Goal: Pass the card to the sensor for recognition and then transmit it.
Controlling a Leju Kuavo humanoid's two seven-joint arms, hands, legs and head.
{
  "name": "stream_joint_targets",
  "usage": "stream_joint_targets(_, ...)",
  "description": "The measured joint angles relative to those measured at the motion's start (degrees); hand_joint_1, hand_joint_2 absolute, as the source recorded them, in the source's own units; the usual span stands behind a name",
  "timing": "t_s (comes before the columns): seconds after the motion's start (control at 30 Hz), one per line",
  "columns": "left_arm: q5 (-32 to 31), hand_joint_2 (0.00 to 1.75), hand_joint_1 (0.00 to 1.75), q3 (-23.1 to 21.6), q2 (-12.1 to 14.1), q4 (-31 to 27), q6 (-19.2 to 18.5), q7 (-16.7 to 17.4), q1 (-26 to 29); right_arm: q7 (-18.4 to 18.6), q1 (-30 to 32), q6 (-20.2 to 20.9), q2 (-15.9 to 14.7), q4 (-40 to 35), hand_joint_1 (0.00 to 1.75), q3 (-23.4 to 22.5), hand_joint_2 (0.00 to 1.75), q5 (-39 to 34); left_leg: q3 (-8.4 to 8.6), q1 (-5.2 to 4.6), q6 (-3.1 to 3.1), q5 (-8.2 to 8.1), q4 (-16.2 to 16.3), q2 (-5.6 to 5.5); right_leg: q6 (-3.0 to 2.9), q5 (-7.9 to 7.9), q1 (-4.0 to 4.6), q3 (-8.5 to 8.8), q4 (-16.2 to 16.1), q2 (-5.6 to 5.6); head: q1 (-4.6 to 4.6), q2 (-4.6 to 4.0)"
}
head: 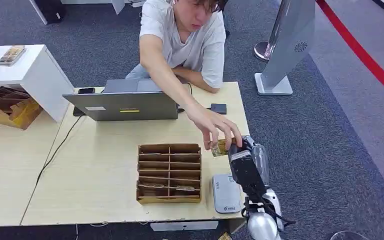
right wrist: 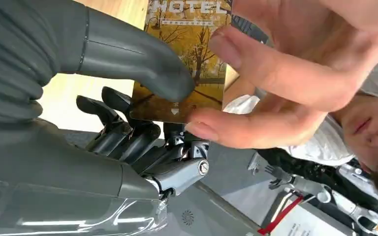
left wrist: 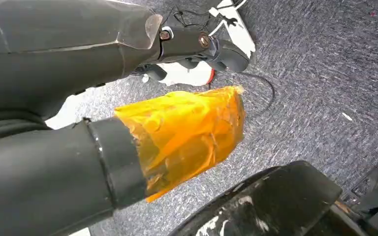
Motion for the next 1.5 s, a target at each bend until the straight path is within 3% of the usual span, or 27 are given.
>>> stream_joint_targets(0.17, 0.00, 0.00, 0.00, -0.07, 0.00, 0.00, 0.00, 0.00, -0.03, 0.22, -0.32, 0.00, 0.00, 0.09, 1.75, 0.81, 1.75, 0.22, 0.00, 0.00, 0.00, 0.00, 0.00, 0.00, 0.00, 0.00, 0.00, 0.00, 0.00, 0.00, 0.00, 0.00)
stream_joint_targets(0.2, 0.00, 0.00, 0.00, -0.07, 0.00, 0.00, 0.00, 0.02, -0.04, 0.24, -0.37, -0.02, 0.00, 0.09, 1.61, 0.98, 1.75, 0.30, 0.00, 0.00, 0.00, 0.00, 0.00, 0.00, 0.00, 0.00, 0.00, 0.00, 0.00, 0.00, 0.00, 0.00)
stream_joint_targets(0.23, 0.00, 0.00, 0.00, -0.09, 0.00, 0.00, 0.00, 0.02, -0.05, 0.24, -0.38, -0.07, 0.00, 0.11, 0.45, 1.12, 1.75, 0.44, 0.00, 0.00, 0.00, 0.00, 0.00, 0.00, 0.00, 0.00, 0.00, 0.00, 0.00, 0.00, 0.00, 0.00)
stream_joint_targets(0.27, 0.00, 0.00, 0.00, -0.09, 0.00, 0.00, 0.00, 0.02, -0.06, 0.24, -0.40, -0.07, 0.00, 0.11, 0.00, 1.23, 1.75, 0.50, 0.00, 0.00, 0.00, 0.00, 0.00, 0.00, 0.00, 0.00, 0.00, 0.00, 0.00, 0.00, 0.00, 0.00)
stream_joint_targets(1.03, 0.00, 0.00, 0.00, -0.57, 0.00, 0.00, 0.00, 0.11, -0.34, -0.59, -0.37, -1.49, 0.00, -0.11, 0.00, 2.06, 1.75, 0.94, 0.00, 0.00, 0.00, 0.00, 0.00, 0.00, 0.00, 0.00, 0.00, 0.00, 0.00, 0.00, 0.00, 0.00)
stream_joint_targets(1.5, 0.98, 0.00, 0.00, -0.59, 0.00, 0.00, 0.39, 0.18, -0.31, -4.33, 3.45, -2.82, -0.13, -6.01, 0.00, 3.87, 1.75, 2.19, 0.00, 0.00, 0.00, 0.00, 0.00, 0.00, 0.00, 0.00, 0.00, -0.01, 0.00, 0.00, 0.00, 0.00)
